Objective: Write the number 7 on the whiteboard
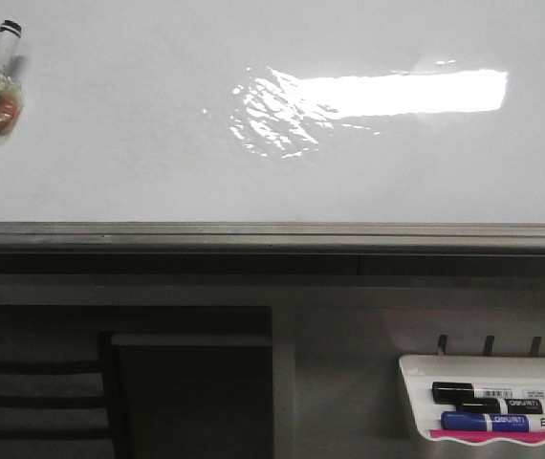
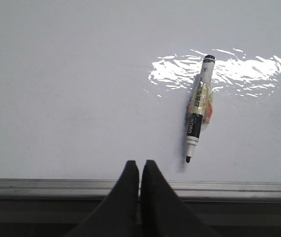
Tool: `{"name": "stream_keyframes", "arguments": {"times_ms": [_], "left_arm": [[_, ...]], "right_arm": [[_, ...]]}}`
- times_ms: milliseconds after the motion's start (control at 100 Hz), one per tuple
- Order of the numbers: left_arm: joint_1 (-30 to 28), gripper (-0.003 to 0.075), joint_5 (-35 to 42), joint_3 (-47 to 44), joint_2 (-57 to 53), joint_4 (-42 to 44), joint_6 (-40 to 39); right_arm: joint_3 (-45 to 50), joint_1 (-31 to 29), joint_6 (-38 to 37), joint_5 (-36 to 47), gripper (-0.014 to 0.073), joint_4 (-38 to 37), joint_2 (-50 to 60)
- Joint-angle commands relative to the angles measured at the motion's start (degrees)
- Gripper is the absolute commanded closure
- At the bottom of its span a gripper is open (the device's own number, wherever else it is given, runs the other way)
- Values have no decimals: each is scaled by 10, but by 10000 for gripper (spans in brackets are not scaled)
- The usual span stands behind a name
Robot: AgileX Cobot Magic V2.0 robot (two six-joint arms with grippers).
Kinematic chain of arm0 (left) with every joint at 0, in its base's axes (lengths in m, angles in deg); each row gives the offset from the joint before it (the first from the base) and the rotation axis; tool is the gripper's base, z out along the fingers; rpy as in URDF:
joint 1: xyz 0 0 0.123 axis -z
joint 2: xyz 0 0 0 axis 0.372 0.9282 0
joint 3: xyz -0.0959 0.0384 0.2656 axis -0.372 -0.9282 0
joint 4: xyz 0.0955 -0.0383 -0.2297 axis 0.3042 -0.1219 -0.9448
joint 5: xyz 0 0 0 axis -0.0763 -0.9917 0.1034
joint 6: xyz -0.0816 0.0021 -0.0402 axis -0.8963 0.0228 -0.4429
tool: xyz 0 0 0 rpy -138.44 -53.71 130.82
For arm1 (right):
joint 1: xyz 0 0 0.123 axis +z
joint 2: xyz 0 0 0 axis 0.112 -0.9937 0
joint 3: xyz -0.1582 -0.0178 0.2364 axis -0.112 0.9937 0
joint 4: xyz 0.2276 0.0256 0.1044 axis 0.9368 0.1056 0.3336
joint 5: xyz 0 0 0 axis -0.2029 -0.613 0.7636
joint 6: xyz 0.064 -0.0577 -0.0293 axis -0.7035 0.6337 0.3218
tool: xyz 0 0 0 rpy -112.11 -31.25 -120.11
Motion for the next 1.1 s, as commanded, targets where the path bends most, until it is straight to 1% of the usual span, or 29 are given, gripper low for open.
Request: {"name": "stream_keyframes", "arguments": {"times_ms": [0, 120, 320, 400, 480, 550, 630, 830, 910, 990, 1090], "left_arm": [[3, 741, 45, -20, -17, 0, -6], [3, 741, 46, -20, -17, 0, -6], [3, 741, 93, -18, -17, -2, -6], [3, 741, 96, -8, -17, -6, -6], [3, 741, 92, 15, -17, -30, -6], [3, 741, 67, 48, -16, -39, -6], [3, 741, 20, 98, 0, -41, -6], [3, 741, -122, 243, 97, -19, 6], [3, 741, -166, 289, 142, -11, 6], [3, 741, -195, 326, 182, -7, 6], [3, 741, -196, 341, 212, -7, 6]], "right_arm": [[17, 0, 2, 49, 665, -7, 10], [17, 0, 2, 49, 665, -7, 10], [11, 0, 2, 70, 665, -1, 10], [-5, 0, 2, 56, 665, 28, 10], [-44, 0, 2, 19, 665, 51, 10], [-85, 0, 2, -33, 665, 52, 6], [-132, 0, 2, -87, 665, 52, -12], [-245, 0, 5, -161, 665, 38, -116], [-281, 0, 7, -191, 665, 29, -160], [-314, 0, 8, -209, 665, 21, -209], [-334, 0, 8, -211, 665, 21, -243]]}}
